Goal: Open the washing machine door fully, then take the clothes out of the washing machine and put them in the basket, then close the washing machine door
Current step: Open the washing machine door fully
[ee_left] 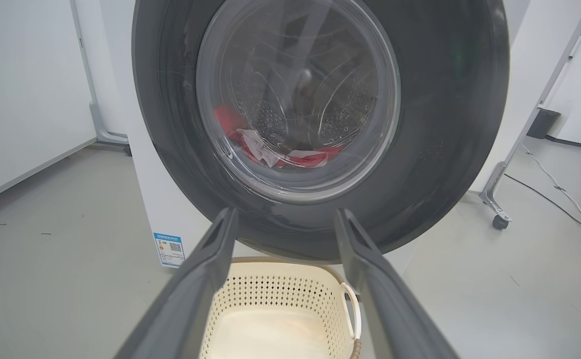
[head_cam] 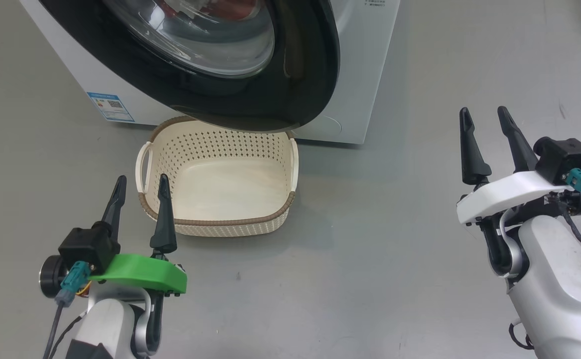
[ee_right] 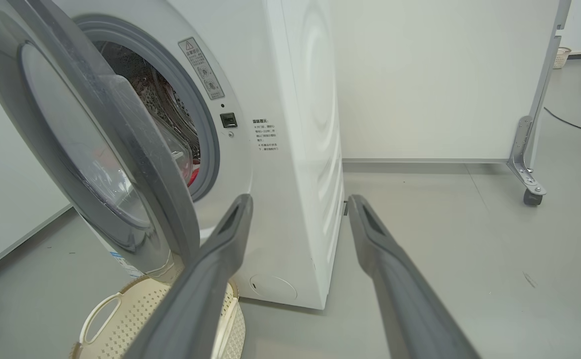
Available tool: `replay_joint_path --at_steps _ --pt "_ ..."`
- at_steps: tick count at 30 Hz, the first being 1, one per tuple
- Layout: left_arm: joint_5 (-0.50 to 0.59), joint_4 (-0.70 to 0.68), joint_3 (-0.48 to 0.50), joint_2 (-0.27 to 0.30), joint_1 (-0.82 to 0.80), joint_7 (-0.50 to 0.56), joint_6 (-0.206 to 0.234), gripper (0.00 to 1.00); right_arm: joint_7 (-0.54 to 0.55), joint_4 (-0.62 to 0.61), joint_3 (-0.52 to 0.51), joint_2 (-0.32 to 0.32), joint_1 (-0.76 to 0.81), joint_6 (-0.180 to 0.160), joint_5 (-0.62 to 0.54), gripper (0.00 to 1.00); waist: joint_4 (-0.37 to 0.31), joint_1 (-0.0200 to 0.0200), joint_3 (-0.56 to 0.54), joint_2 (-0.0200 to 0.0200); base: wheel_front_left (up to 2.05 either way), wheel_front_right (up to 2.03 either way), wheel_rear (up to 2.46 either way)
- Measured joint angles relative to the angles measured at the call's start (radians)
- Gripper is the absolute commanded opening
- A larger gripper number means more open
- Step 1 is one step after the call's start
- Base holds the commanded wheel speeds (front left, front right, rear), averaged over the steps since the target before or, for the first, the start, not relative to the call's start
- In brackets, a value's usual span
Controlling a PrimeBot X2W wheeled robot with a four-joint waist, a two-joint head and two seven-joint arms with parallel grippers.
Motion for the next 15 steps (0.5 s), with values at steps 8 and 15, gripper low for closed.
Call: replay_joint_path --at_steps 8,15 --pt "0.0 -0.003 0.002 0.0 0.008 0.0 -0.008 1.0 -0.003 -0.034 -0.019 0.025 0.046 -0.026 -0.016 1.0 -0.008 0.0 0.001 0.0 0.0 0.0 0.0" --pt "0.002 -0.004 0.002 0.0 0.008 0.0 -0.009 1.0 -0.003 -0.059 -0.029 0.035 0.063 -0.033 -0.026 1.0 -0.011 0.0 0.002 0.0 0.0 0.0 0.0"
